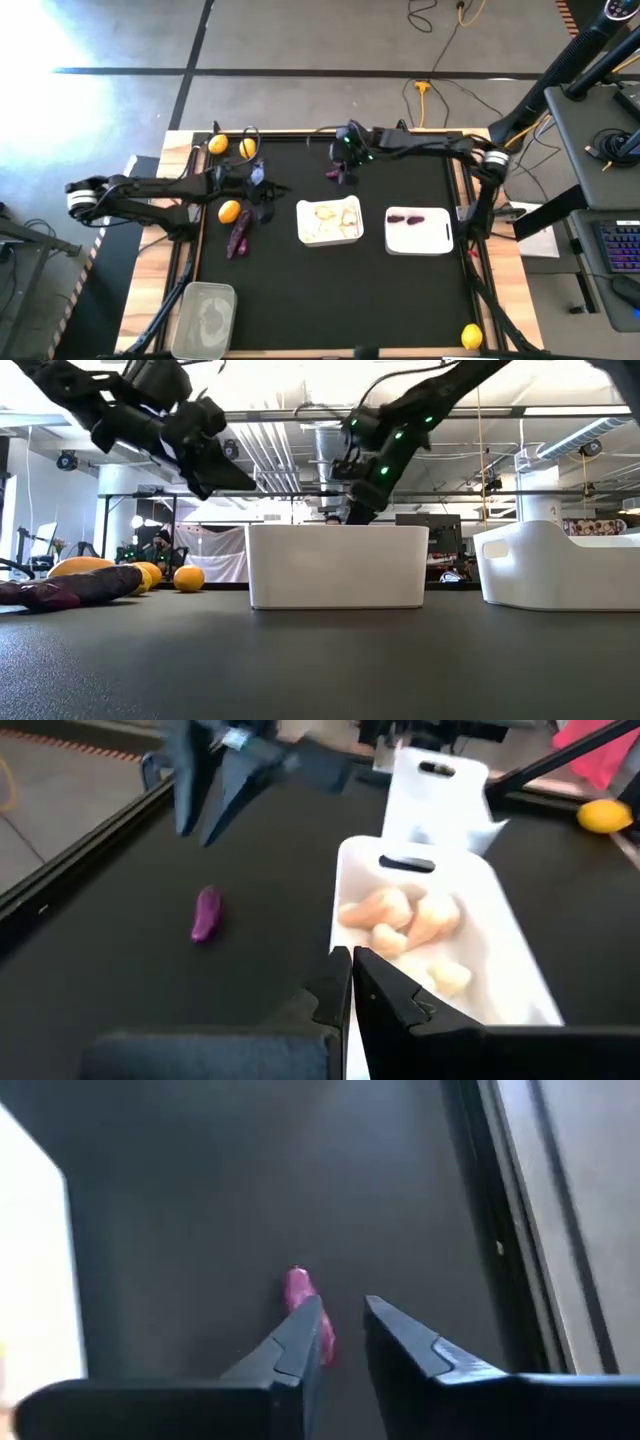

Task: Sort produce into baskets
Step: Put the eggplant into the right white bin

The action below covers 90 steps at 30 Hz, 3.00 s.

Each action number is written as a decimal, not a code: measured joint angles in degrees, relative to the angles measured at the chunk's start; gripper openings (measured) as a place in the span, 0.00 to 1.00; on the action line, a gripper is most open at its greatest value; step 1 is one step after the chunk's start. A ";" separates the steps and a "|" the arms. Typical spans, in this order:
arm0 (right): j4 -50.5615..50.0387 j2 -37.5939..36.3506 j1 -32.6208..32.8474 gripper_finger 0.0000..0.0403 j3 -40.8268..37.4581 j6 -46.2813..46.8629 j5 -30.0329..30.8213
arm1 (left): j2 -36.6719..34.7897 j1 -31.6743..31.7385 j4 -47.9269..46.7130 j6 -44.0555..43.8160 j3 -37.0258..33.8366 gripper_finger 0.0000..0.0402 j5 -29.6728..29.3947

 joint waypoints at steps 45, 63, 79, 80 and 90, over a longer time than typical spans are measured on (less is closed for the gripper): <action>-14.86 14.90 -0.52 0.15 15.32 -1.93 1.61 | 0.16 -15.25 1.64 -10.22 -3.23 0.00 -10.17; -50.33 -10.83 21.80 0.18 13.97 36.84 11.66 | 0.20 -22.64 4.12 -1.09 -3.19 0.00 -19.28; -37.62 -31.02 44.34 0.19 -28.86 94.01 15.96 | 9.52 -22.56 33.20 13.71 -3.21 0.00 -23.51; -34.32 -30.64 44.42 0.19 -30.42 93.94 15.70 | 10.28 -22.61 34.59 12.52 -3.21 0.00 -22.59; -29.64 -24.25 44.20 0.30 -33.39 86.07 16.05 | 9.96 -25.20 36.00 8.81 -3.21 0.09 -21.53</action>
